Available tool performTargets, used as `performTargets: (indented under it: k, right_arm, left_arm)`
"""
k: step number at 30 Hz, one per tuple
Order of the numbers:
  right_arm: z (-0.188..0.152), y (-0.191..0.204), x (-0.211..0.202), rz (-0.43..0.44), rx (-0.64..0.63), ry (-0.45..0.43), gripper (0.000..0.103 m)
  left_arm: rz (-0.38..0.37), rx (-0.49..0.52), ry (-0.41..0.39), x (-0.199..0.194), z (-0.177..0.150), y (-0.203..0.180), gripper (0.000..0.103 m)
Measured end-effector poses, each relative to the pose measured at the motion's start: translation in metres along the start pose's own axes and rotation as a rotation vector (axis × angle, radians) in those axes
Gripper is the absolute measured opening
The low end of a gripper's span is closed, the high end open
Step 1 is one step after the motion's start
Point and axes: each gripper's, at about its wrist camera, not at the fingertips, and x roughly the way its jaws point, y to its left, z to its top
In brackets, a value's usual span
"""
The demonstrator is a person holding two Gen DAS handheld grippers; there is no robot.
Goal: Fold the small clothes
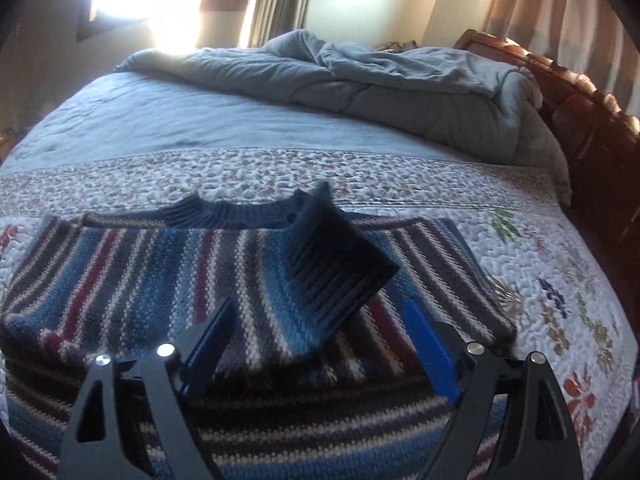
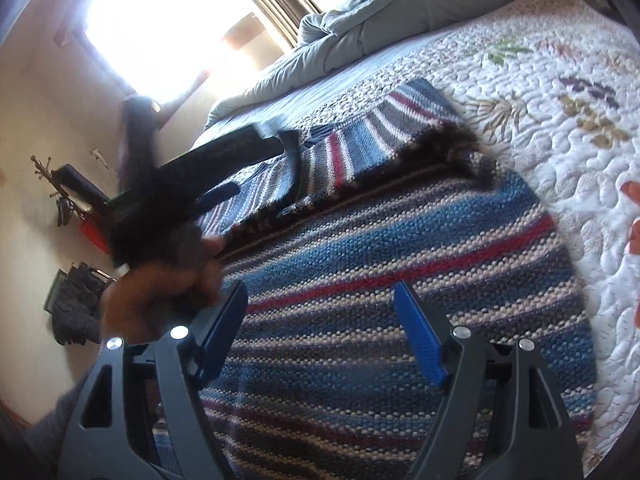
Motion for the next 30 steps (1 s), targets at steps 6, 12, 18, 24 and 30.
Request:
performTargets:
  k: [6,12,18,24,30]
  right_arm:
    - [0.009,-0.004,0.001,0.164,0.075,0.042,0.076]
    - [0.083,-0.002,0.043,0.317,0.217,0.087,0.075]
    - [0.123,-0.035,0.130,0.231,0.480,0.224,0.047]
    - [0.128,-0.040,0.162,0.160,0.529,0.218,0.046]
    - [0.147,-0.028,0.166,0.095,0.418,0.176,0.007]
  left_arm:
    - [-0.042,-0.064,-0.051,-0.082,-0.057,0.049,0.094]
    - [-0.131,-0.182,-0.107,-0.127,-0.118,0.102,0.096]
    - [-0.167,-0.271,-0.107,-0.121,-0.127,0.123,0.097]
    - [-0.178,-0.270,-0.106,-0.129,-0.126,0.130,0.097]
    - [-0.166,-0.342,-0.113,-0.133,-0.132,0.148,0.097]
